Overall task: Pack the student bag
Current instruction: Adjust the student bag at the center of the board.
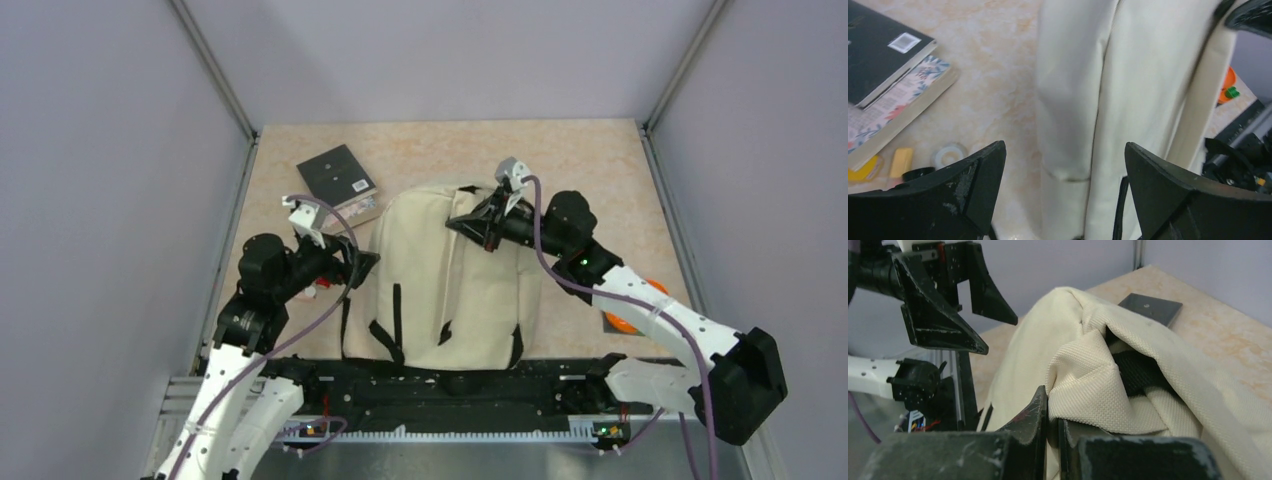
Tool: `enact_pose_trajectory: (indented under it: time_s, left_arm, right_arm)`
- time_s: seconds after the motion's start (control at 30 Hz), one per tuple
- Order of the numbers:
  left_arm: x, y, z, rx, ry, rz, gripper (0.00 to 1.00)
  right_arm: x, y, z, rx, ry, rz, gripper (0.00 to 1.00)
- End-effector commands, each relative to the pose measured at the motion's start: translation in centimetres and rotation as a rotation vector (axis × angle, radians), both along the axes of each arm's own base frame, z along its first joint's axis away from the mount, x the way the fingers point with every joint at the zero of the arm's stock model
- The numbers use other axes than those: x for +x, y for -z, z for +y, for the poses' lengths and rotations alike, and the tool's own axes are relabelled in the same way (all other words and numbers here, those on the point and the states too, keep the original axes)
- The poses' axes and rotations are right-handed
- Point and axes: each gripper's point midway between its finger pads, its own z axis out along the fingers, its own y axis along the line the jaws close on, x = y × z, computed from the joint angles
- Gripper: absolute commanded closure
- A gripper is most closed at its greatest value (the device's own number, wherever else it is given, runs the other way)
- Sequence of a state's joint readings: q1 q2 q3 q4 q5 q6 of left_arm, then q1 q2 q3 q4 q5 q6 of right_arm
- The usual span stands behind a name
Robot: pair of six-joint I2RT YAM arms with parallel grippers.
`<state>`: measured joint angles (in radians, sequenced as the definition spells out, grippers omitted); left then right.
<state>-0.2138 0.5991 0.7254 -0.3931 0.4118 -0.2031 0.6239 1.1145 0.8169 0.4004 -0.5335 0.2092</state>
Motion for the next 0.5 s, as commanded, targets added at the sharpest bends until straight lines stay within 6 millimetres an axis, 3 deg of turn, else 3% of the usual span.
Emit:
enact_pose_trajectory:
  time_s: [0.0,0.13,0.27,0.37,0.47]
  left_arm:
    - [-0.1,-5.9,-2.4,-0.028,0.123,-0.183,0.07]
    - [0.3,-11.0,-3.4,-0.103,0.146,-0.261,0.06]
    - [1.2,-14.5,-4.8,-0.183,0.195,-0.275,0.06]
    - [2.2,-15.7,-6.1,-0.221,0.238,-0.227,0.06]
    - [3.5,-14.6,-8.0,-0.225,0.291,-0.112,0.06]
  right_arm:
    - [-1.6,-3.5,0.4,-0.023,-0.014,-0.178,1.0]
    - [-4.0,-2.5,1.4,-0.044,-0.124,-0.164,1.0]
    - [-6.3,-0.8,2.4,-0.088,-0.214,-0.157,1.0]
    - [-7.0,0.3,2.9,-0.135,-0.243,-0.156,1.0]
    - [-7.3,0.8,2.9,-0.153,-0.25,-0.151,1.0]
